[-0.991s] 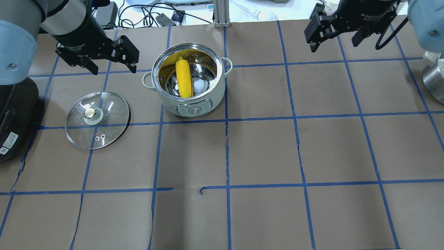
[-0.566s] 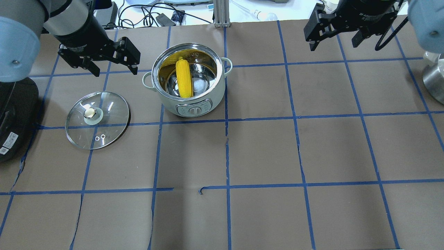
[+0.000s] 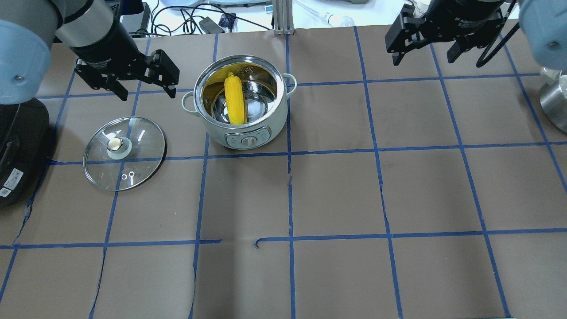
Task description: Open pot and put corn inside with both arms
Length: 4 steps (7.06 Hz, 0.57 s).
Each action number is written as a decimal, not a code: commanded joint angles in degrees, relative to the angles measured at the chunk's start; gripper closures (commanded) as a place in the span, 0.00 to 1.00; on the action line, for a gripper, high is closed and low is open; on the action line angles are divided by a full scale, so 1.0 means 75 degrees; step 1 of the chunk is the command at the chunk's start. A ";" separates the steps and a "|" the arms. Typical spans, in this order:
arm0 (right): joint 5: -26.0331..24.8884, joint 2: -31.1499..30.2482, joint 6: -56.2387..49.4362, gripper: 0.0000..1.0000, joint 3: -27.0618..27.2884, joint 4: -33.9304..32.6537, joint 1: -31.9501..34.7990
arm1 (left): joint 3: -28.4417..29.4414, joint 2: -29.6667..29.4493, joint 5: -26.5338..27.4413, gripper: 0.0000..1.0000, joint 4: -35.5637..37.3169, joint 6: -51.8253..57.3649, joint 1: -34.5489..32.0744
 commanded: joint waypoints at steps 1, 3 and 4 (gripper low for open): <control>-0.0065 0.0024 0.0280 0.00 -0.0010 0.0042 0.0134 | 0.0000 -0.0030 0.0000 0.00 -0.0017 0.0000 0.0043; -0.0124 0.0047 0.0210 0.00 0.0002 0.0054 0.0135 | 0.0105 -0.0332 -0.0012 0.00 0.0065 0.0105 0.0137; -0.0113 0.0047 0.0198 0.00 0.0013 0.0054 0.0135 | 0.0280 -0.0497 0.0000 0.00 0.0030 0.0106 0.0149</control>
